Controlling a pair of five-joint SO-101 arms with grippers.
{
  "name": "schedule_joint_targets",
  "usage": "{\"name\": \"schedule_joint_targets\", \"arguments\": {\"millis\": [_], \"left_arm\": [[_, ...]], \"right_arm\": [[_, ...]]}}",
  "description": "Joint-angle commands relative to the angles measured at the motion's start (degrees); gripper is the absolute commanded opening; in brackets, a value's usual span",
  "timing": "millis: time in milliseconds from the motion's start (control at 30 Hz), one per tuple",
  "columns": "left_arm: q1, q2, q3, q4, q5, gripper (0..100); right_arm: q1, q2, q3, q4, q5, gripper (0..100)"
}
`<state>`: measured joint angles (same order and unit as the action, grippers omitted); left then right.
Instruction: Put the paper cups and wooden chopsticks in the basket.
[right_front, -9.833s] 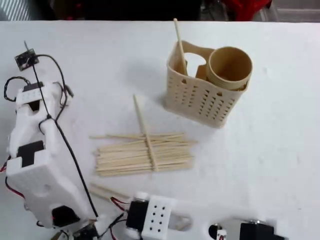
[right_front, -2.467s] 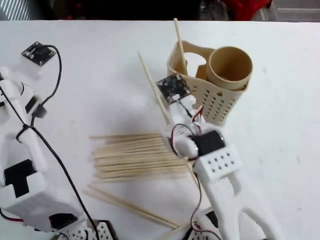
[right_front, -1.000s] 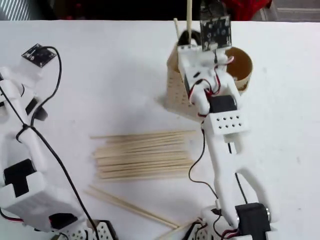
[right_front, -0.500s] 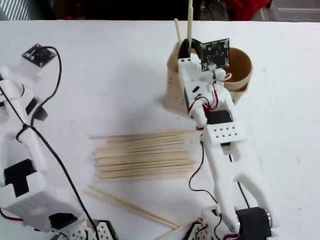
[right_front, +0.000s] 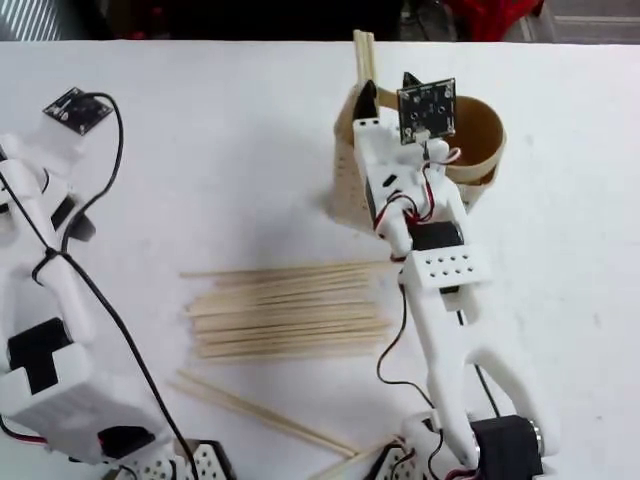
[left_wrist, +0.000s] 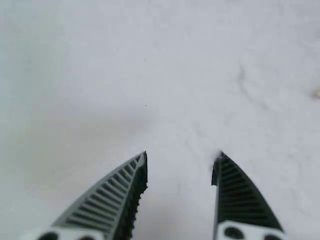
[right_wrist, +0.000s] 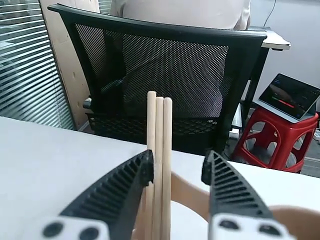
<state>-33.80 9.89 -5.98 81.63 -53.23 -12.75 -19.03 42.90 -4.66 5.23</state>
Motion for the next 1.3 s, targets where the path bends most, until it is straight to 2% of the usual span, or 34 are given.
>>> {"name": "schedule_joint_targets", "arguments": {"millis": [0,133,200,300,367,467,600,733,867,933,1000,1100,1267], "left_arm": [[-0.5,-0.3,-1.6,0.0,0.1,22],[-0.5,-0.3,-1.8,0.2,0.1,22],[-0.2,-0.7,-1.8,0.4,0.1,22],[1.2,-0.7,-2.5,1.8,1.6,22],[2.8,-0.7,-4.3,5.8,3.5,23],[7.2,-0.7,-8.8,13.2,4.8,23],[13.3,-0.7,-14.9,18.8,9.6,22],[21.7,-0.7,-17.8,20.7,13.1,22],[31.4,-0.7,-13.7,20.6,14.2,22],[35.9,-0.7,-8.7,18.8,14.1,18],[38.9,-0.7,-2.4,13.5,14.1,15],[41.5,-0.7,8.0,3.7,14.1,17],[43.4,-0.3,20.2,-9.8,10.0,18]], "right_arm": [[1.2,-4.8,0.5,3.4,0.1,17.0],[2.2,-14.5,0.3,11.0,0.1,17.0],[3.4,-20.6,0.2,18.2,1.3,17.0],[3.8,-29.9,0.2,29.1,8.9,17.0],[3.4,-35.0,0.2,36.5,12.9,17.0],[2.7,-41.5,0.2,45.2,15.8,17.0],[4.3,-46.9,-1.6,53.6,18.7,17.0],[5.9,-45.4,-9.1,67.6,20.0,17.0],[7.2,-39.3,-12.7,84.3,24.0,17.0],[10.1,-35.9,-11.6,88.8,26.9,16.9],[14.5,-34.2,-8.4,88.8,29.5,15.2],[19.0,-33.8,-0.5,84.4,32.8,9.5],[19.9,-34.4,14.7,76.0,34.0,9.4]]}}
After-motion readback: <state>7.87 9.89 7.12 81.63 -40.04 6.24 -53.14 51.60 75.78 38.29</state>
